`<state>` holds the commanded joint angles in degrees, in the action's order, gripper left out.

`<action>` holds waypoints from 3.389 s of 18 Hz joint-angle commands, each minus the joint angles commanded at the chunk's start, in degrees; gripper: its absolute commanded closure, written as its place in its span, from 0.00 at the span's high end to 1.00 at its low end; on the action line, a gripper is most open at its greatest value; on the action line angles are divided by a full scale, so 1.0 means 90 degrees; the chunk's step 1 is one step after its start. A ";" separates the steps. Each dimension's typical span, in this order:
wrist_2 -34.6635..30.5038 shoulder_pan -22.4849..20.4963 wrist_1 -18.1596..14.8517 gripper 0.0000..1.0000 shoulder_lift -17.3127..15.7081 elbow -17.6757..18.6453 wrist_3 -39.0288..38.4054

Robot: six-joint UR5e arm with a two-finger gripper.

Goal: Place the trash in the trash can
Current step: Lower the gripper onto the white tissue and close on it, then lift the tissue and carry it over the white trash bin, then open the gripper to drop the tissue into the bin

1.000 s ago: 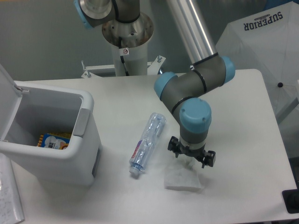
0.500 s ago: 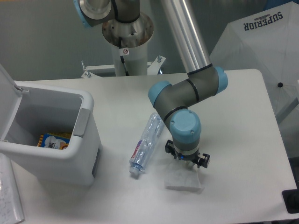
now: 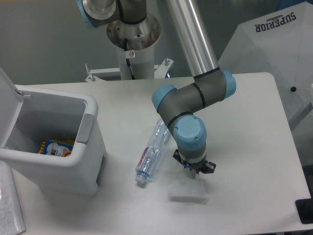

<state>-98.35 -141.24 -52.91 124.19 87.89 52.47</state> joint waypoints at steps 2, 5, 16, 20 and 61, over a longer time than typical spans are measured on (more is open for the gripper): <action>0.0049 -0.0020 0.0000 0.00 -0.0039 -0.0059 0.0000; 0.0272 -0.0059 -0.0010 0.00 -0.0205 -0.0078 -0.0010; 0.2255 -0.0186 -0.0020 0.00 -0.0957 -0.0390 -0.0770; 0.2899 -0.0176 -0.0020 0.00 -0.1308 -0.0566 -0.1298; 0.4258 0.1437 -0.0020 1.00 -0.3692 0.0557 -0.2549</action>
<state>-60.03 -128.31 -53.09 90.96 92.91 29.53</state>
